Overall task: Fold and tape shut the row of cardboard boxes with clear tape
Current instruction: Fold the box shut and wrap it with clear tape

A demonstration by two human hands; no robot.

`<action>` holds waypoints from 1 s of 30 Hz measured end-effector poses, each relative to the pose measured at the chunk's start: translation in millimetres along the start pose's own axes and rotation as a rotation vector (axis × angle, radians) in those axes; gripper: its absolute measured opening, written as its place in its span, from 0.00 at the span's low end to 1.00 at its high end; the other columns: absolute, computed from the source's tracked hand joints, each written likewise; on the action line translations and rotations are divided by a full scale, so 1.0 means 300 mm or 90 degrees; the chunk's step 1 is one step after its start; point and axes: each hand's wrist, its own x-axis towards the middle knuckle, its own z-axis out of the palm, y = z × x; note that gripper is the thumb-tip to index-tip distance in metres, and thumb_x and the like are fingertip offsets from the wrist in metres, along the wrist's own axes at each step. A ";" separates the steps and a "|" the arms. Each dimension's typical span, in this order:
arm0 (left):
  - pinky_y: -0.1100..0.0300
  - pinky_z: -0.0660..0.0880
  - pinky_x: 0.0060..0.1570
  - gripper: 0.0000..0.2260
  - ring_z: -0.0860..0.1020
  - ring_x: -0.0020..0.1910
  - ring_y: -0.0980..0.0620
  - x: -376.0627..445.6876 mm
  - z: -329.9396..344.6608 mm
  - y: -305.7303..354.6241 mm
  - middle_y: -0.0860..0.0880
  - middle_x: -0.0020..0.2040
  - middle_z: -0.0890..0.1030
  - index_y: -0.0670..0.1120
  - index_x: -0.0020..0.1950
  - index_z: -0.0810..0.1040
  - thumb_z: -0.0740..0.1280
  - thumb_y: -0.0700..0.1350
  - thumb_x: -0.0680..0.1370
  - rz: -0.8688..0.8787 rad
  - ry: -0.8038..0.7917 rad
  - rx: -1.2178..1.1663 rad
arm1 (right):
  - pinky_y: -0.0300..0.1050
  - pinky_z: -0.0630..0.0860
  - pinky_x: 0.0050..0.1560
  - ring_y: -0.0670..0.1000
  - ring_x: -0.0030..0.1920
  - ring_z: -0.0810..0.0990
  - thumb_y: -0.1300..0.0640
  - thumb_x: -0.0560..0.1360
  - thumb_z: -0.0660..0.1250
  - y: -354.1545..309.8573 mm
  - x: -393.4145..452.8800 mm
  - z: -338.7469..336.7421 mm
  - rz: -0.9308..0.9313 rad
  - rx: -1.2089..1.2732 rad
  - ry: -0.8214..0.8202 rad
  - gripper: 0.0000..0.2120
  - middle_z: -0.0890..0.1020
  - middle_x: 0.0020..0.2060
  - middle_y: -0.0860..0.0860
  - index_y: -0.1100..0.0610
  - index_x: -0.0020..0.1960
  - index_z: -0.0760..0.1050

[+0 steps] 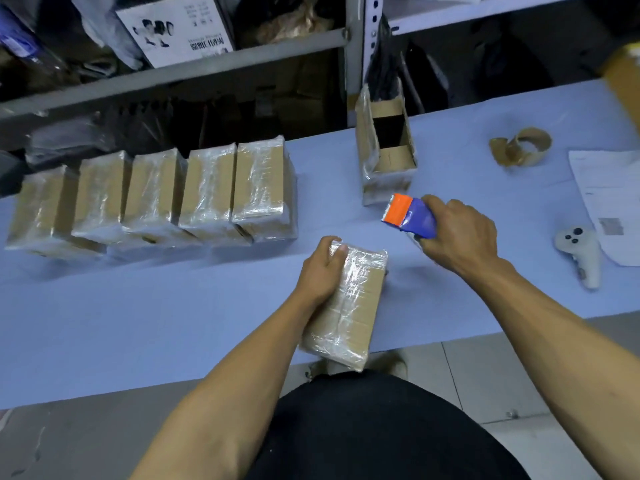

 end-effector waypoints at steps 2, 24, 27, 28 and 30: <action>0.57 0.69 0.61 0.16 0.76 0.66 0.46 -0.004 -0.004 0.020 0.48 0.63 0.79 0.54 0.70 0.72 0.61 0.55 0.83 -0.011 -0.007 -0.010 | 0.45 0.69 0.37 0.60 0.44 0.79 0.47 0.69 0.73 -0.017 -0.005 -0.025 -0.037 0.048 -0.007 0.25 0.79 0.45 0.54 0.48 0.63 0.71; 0.51 0.75 0.37 0.17 0.82 0.37 0.43 0.013 -0.115 0.235 0.45 0.31 0.79 0.46 0.33 0.73 0.61 0.41 0.83 0.255 0.052 0.119 | 0.46 0.74 0.46 0.54 0.51 0.79 0.43 0.69 0.73 -0.092 -0.073 -0.092 -0.144 0.145 0.009 0.32 0.81 0.55 0.49 0.45 0.70 0.67; 0.47 0.79 0.38 0.15 0.79 0.36 0.40 0.017 -0.106 0.229 0.37 0.35 0.78 0.37 0.37 0.76 0.60 0.41 0.82 0.218 0.087 0.048 | 0.45 0.73 0.44 0.53 0.49 0.78 0.42 0.69 0.72 -0.095 -0.072 -0.104 -0.157 0.154 0.012 0.31 0.81 0.52 0.48 0.43 0.69 0.67; 0.50 0.79 0.36 0.15 0.77 0.34 0.45 0.024 -0.118 0.219 0.38 0.35 0.78 0.38 0.38 0.76 0.61 0.42 0.83 0.172 0.093 -0.037 | 0.45 0.72 0.44 0.53 0.49 0.78 0.41 0.69 0.72 -0.085 -0.072 -0.111 -0.155 0.155 0.014 0.30 0.80 0.51 0.48 0.43 0.68 0.66; 0.57 0.78 0.31 0.15 0.74 0.30 0.54 0.044 -0.159 0.184 0.47 0.33 0.77 0.43 0.36 0.77 0.62 0.42 0.83 0.086 0.085 -0.156 | 0.45 0.72 0.43 0.53 0.47 0.78 0.42 0.68 0.71 -0.048 -0.083 -0.118 -0.132 0.146 0.003 0.29 0.80 0.49 0.47 0.42 0.66 0.66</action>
